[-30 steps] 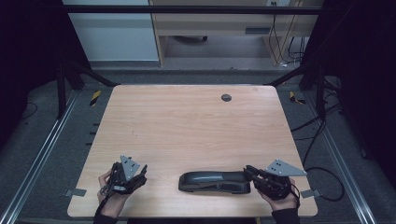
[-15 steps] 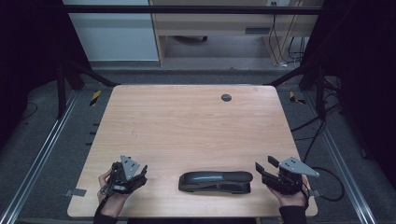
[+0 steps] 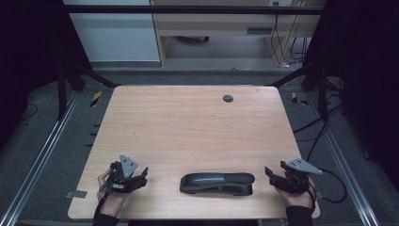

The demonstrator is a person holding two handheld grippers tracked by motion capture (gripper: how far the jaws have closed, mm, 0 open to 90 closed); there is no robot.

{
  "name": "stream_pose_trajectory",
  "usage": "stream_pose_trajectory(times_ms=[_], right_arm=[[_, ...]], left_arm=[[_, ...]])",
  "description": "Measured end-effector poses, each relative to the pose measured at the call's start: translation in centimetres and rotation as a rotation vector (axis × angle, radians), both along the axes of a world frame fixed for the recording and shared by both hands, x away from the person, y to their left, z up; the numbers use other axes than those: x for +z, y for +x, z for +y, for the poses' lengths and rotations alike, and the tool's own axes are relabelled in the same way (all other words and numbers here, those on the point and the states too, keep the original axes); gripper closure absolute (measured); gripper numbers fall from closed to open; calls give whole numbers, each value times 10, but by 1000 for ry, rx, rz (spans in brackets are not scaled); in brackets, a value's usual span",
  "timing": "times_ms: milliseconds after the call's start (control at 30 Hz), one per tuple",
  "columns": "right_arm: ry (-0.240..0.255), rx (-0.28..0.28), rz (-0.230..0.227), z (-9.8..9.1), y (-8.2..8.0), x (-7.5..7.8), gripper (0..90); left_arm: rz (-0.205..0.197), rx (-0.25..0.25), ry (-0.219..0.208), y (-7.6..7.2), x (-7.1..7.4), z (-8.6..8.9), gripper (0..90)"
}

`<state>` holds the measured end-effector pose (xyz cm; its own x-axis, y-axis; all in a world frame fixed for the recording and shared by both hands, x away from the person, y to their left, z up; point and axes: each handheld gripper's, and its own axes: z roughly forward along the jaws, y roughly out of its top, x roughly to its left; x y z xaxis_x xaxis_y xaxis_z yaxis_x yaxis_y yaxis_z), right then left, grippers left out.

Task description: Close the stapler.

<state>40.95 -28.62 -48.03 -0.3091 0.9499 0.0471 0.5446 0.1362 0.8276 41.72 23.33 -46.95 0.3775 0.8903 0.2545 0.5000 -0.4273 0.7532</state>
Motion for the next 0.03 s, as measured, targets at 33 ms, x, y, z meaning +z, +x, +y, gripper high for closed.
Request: stream_pose_trajectory(times_ms=[33], right_arm=[[-9,-3,1,-1,1,-1,312]], left_arm=[[2,6,-1,2,-1,1,222]])
